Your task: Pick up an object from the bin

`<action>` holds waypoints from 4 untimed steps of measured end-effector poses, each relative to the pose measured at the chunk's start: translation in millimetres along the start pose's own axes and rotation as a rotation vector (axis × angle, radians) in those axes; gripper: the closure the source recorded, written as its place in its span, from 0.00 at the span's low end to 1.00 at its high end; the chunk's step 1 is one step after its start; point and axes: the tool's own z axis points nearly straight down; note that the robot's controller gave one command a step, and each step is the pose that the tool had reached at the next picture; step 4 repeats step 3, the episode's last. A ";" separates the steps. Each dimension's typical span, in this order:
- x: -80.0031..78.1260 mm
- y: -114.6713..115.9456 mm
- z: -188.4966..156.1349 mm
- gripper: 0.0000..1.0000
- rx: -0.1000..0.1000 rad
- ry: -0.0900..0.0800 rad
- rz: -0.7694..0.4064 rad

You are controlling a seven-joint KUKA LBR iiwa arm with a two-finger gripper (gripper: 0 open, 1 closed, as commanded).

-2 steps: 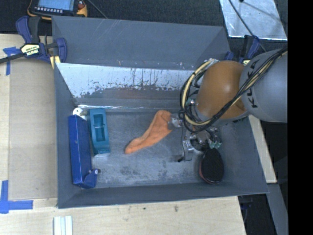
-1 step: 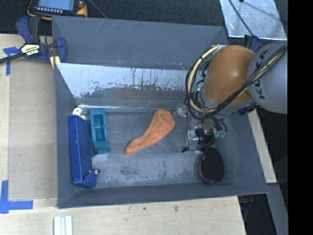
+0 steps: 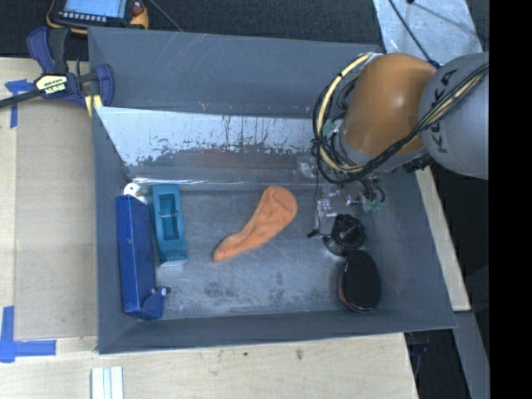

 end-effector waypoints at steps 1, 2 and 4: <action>-3.0 25.1 39.2 0.00 -0.002 0.008 -0.030; -28.1 71.0 55.1 1.00 -0.002 0.008 0.104; -28.2 71.0 55.1 1.00 -0.002 0.008 0.104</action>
Offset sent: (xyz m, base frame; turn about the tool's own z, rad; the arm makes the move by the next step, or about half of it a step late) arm 0.0209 0.0732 -0.0563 0.1039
